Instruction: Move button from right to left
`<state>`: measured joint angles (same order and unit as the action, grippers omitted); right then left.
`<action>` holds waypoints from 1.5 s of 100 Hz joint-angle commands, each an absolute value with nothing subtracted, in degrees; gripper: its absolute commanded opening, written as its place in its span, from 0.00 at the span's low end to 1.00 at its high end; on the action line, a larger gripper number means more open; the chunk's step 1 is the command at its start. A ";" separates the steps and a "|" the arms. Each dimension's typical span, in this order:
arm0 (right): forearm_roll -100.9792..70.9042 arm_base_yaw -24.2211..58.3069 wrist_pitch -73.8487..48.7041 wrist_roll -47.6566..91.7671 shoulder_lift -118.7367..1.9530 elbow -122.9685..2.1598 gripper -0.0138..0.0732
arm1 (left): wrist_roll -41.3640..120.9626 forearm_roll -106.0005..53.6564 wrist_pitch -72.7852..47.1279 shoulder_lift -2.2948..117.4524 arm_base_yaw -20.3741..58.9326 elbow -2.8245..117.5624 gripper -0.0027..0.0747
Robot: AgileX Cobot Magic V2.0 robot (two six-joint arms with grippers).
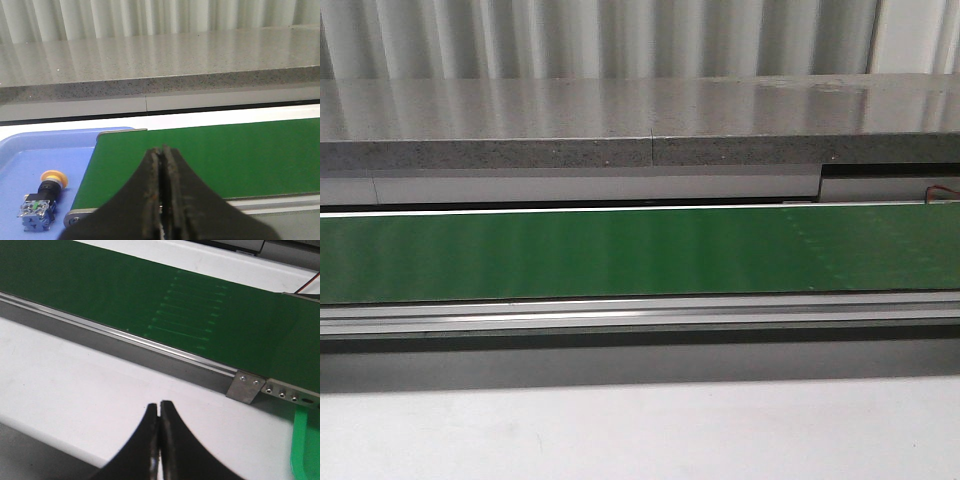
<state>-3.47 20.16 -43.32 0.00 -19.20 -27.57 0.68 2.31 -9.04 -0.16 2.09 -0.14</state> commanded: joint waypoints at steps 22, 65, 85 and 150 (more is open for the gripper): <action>-2.90 20.23 -39.62 0.64 -19.63 -28.96 0.08 | 0.00 1.85 -4.90 -2.12 2.17 -2.46 0.01; -2.64 20.23 -39.62 0.64 -19.62 -28.96 0.08 | 0.00 1.85 -4.90 -2.12 2.17 -2.46 0.01; 0.86 19.28 -33.94 0.64 -19.62 -27.15 0.08 | 0.00 1.85 -4.90 -2.12 2.17 -2.46 0.01; 4.58 0.15 10.21 -2.50 -7.84 -0.73 0.08 | 0.00 1.85 -4.90 -2.12 2.17 -2.46 0.01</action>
